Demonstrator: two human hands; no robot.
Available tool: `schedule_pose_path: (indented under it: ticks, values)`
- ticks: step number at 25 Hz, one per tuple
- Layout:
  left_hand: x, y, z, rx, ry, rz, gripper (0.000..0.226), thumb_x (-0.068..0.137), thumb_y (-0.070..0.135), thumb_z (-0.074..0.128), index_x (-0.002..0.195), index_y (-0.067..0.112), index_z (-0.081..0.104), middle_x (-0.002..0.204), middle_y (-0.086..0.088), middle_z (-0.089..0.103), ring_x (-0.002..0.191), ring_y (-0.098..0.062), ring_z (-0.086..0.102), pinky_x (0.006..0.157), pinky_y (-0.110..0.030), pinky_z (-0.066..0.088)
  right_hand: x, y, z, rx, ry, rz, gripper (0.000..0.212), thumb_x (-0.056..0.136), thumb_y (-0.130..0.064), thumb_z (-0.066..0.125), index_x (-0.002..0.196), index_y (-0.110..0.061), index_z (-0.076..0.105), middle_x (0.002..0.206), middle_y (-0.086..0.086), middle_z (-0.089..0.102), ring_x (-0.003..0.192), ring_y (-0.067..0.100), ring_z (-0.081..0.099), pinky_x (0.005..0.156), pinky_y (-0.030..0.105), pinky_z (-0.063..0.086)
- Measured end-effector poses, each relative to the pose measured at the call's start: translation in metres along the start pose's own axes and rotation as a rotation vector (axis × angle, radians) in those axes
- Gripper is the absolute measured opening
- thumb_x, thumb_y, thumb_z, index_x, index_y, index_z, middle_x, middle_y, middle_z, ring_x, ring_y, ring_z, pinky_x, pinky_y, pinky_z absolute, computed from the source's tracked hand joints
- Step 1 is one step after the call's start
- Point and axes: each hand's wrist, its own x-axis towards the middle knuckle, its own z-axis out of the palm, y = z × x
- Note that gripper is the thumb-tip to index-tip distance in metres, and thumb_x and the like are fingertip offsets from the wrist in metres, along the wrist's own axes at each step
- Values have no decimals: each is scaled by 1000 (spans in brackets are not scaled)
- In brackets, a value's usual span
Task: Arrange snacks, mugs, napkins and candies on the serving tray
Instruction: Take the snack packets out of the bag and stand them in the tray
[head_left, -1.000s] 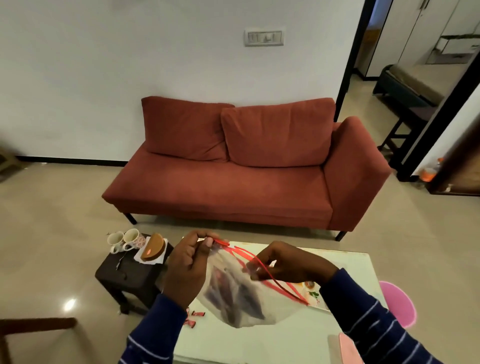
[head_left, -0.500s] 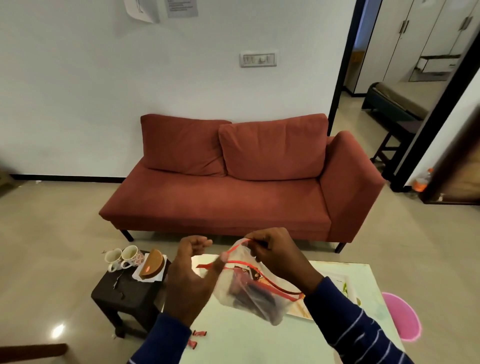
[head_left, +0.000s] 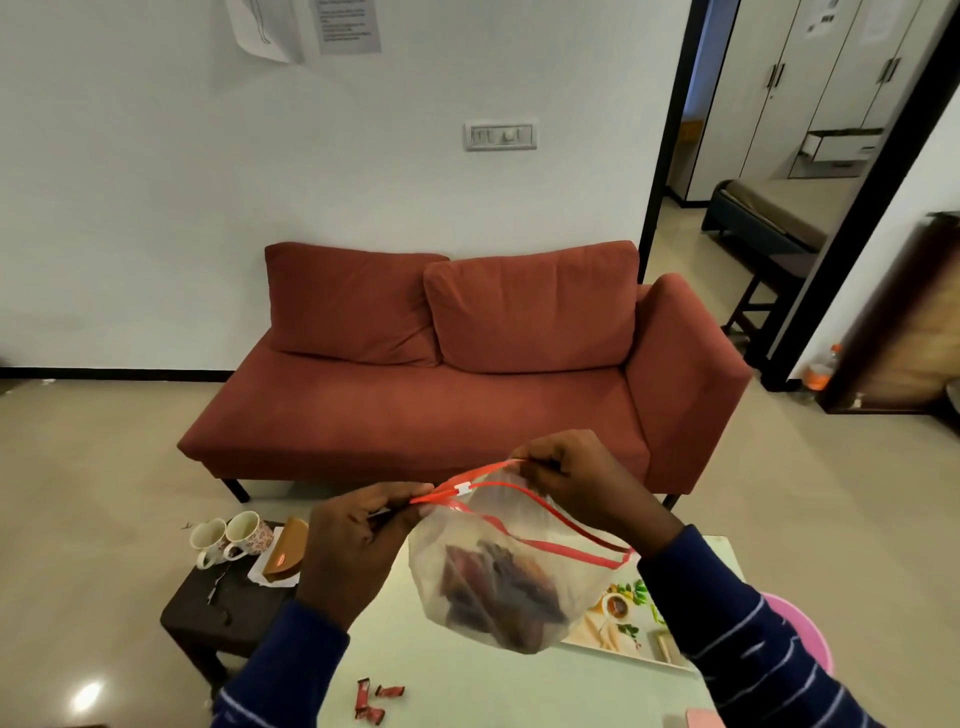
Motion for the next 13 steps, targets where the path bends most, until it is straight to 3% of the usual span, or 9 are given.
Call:
schedule_pose_path:
  ticks: [3,5,10,13]
  values:
    - [15,2,6,5,27,72,13,79,28,74,92,27,75,81,32,71,77,7,69,66,-5,50,1,-12,-2,64,38,-48,27,94,-41,62,115,-28,73,110,-16,72,100,-3,66,82,21,55]
    - [22,4,11,58,6,140,11,83,24,75,92,18,78,85,18,74,80,4,69,71,-7,51,2,-26,2,210,-5,-93,34,93,-47,61,122,-29,69,119,-12,71,107,-2,66,86,21,55]
    - [30,8,14,99,17,216,18,89,27,65,92,12,75,84,10,71,81,3,66,71,-4,46,8,-42,19,120,129,-142,21,91,-25,69,111,-19,76,98,-5,78,86,3,70,72,24,56]
    - [31,8,9,83,44,206,9,88,20,66,91,16,74,83,10,71,80,1,66,72,-6,46,11,-44,20,72,125,-136,15,91,-23,69,101,-16,79,88,-3,77,78,8,69,69,30,53]
